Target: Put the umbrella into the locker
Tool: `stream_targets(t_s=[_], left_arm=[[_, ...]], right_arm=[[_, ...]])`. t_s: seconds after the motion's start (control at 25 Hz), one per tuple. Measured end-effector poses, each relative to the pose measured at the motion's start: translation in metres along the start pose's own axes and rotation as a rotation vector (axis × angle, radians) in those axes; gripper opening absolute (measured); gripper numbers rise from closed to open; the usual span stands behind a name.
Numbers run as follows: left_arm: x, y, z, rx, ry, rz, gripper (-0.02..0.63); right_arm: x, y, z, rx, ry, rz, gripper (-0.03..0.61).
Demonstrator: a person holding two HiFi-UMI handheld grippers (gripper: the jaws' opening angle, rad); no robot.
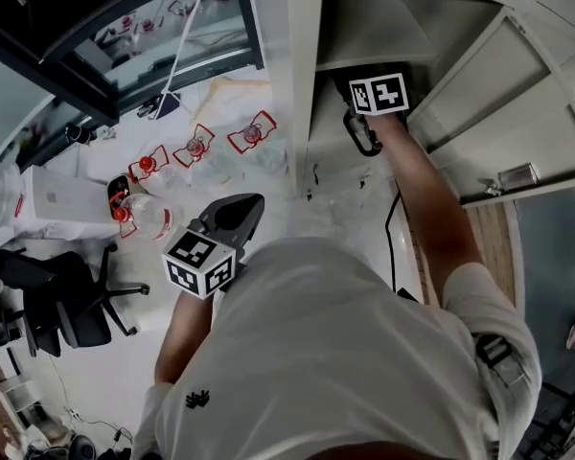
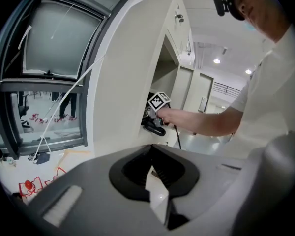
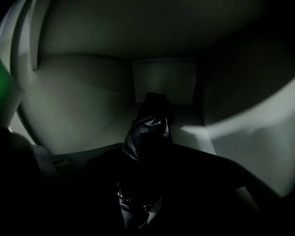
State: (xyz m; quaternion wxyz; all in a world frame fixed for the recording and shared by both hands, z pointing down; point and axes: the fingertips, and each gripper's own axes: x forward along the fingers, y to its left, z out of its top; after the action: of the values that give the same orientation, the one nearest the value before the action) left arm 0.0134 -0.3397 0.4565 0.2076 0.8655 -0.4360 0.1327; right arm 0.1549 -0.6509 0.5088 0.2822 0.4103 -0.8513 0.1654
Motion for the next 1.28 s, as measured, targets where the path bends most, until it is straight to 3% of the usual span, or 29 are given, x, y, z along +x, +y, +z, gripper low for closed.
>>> stream_targets(t_s=[0.68, 1.28], left_arm=[[-0.027, 0.004, -0.011, -0.003, 0.006, 0.016, 0.057], [-0.066, -0.012, -0.035, 0.019, 0.023, -0.063, 0.057]], right_arm=[[0.006, 0.008, -0.003, -0.025, 0.021, -0.014, 0.241], [-0.055, 0.010, -0.028, 0.034, -0.033, -0.122, 0.242]])
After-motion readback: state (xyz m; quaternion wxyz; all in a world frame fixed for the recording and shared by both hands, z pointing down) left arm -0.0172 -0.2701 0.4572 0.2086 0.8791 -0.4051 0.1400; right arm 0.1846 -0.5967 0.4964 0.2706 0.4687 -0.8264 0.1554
